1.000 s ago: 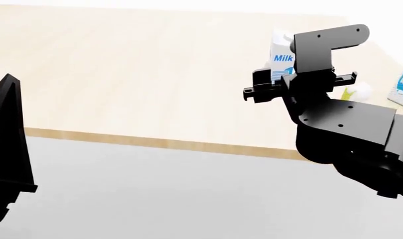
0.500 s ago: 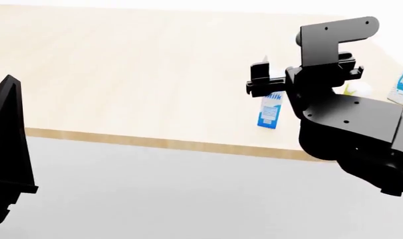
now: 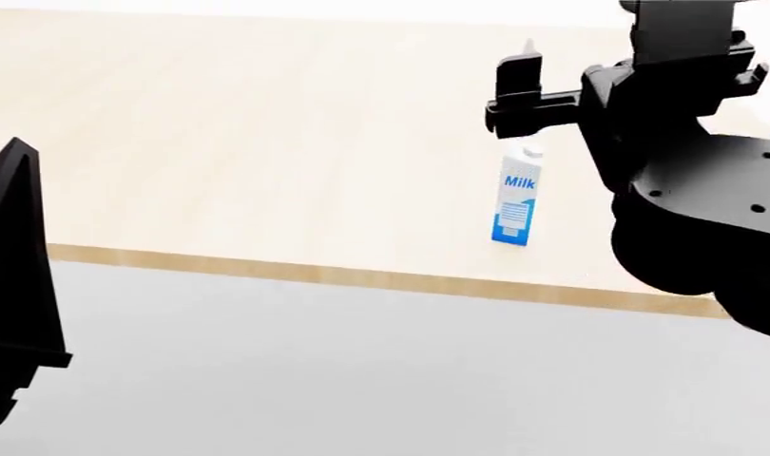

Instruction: Move the drinks to the dining counter.

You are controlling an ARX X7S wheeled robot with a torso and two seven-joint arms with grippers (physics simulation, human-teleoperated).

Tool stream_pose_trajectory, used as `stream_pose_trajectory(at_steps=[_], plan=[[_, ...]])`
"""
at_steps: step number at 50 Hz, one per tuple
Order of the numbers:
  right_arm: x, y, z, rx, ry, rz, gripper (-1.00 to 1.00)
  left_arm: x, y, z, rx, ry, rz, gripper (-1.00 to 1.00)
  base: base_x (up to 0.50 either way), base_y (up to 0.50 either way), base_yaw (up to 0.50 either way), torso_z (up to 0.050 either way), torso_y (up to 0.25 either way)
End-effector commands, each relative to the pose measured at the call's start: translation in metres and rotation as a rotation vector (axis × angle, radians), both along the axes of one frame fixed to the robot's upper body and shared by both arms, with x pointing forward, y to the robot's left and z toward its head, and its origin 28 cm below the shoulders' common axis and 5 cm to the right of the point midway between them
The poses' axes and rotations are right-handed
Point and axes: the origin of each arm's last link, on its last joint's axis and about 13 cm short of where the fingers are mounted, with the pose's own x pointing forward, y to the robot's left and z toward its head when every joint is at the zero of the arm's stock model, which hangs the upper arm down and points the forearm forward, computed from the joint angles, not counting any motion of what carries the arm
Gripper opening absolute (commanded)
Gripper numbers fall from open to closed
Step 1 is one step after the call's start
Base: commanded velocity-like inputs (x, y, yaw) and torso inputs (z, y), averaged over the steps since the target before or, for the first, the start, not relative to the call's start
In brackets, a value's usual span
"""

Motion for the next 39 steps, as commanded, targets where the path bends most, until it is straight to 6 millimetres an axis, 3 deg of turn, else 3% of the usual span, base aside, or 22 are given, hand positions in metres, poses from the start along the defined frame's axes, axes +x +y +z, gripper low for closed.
stream_pose_trajectory(at_steps=[1, 7, 17, 27, 39], plan=[[-0.046, -0.002, 0.039, -0.035, -0.151, -0.002, 1.0, -0.002, 0.0, 0.002, 0.0, -0.007, -0.001, 1.0, 0.0, 0.0, 0.0, 0.0, 0.0], [-0.069, -0.007, 0.055, -0.025, -0.212, -0.009, 1.0, -0.003, -0.001, 0.003, 0.001, -0.011, -0.001, 1.0, 0.0, 0.0, 0.0, 0.0, 0.0], [-0.134, -0.021, 0.094, -0.046, -0.346, -0.086, 1.0, -0.012, 0.003, 0.008, -0.012, -0.038, 0.004, 1.0, 0.0, 0.0, 0.0, 0.0, 0.0], [-0.184, -0.033, 0.123, -0.038, -0.443, -0.152, 1.0, -0.03, 0.007, 0.03, -0.018, -0.103, 0.02, 1.0, 0.0, 0.0, 0.0, 0.0, 0.0], [-0.213, -0.048, 0.148, -0.031, -0.56, -0.175, 1.0, -0.06, 0.012, 0.066, -0.008, -0.21, 0.042, 1.0, 0.0, 0.0, 0.0, 0.0, 0.0]])
